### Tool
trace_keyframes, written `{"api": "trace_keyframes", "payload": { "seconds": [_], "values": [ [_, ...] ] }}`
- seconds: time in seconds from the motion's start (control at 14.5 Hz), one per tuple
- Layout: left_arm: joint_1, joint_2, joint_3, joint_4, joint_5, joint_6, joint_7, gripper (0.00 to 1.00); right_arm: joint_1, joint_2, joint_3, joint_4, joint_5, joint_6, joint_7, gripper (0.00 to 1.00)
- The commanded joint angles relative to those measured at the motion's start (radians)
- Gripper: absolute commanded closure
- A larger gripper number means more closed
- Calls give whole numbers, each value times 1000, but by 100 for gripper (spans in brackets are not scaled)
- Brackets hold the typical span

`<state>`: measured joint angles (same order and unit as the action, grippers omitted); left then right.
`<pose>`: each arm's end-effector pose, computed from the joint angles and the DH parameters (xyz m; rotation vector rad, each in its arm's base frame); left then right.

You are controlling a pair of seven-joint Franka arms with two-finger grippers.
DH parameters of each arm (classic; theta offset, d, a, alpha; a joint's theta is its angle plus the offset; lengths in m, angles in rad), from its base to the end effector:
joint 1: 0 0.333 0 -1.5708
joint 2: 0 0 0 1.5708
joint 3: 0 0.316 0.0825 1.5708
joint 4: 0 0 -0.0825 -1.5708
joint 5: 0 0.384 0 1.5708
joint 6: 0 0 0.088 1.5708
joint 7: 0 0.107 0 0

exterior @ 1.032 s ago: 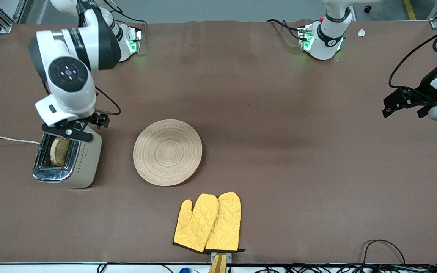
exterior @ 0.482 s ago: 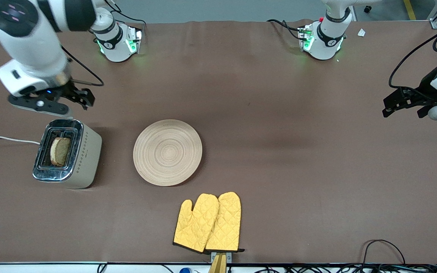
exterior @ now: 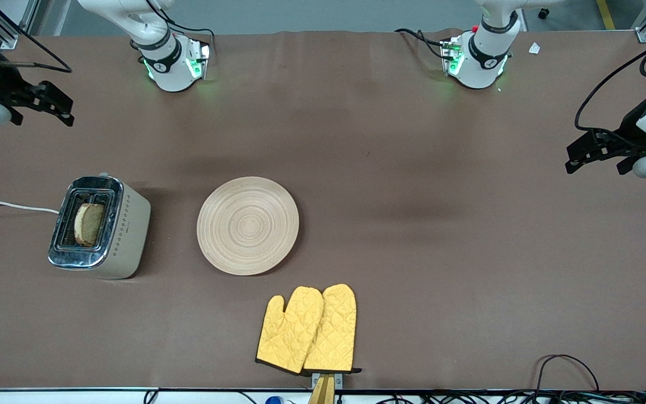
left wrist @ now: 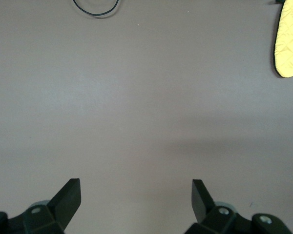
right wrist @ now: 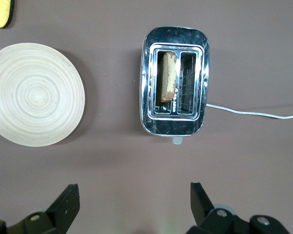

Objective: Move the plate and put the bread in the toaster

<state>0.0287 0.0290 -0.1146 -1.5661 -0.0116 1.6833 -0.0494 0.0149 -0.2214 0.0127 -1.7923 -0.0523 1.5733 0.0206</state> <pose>0.5724 -0.0494 0.6209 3.1173 -0.0554 0.1360 0.4833 0.0085 0.6352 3.0866 0.0104 0.0057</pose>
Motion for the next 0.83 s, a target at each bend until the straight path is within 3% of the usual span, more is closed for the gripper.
{"api": "trace_keyframes", "payload": {
  "seconds": [0.0, 0.34, 0.62, 0.76],
  "values": [
    [4, 2, -7, 18, 10, -22, -6, 0, -59, -10, 19, -19, 29, 20, -48, 0],
    [2, 2, -7, 18, 16, -22, -7, 0, -268, -4, 156, -7, 109, 24, -183, 0],
    [2, 3, -7, 26, 19, -20, -12, 0, -231, -4, 139, 14, 106, 11, -186, 0],
    [2, 6, -5, 47, 19, -22, -10, 0, -153, 4, 80, 24, 98, 10, -176, 0]
  ]
}}
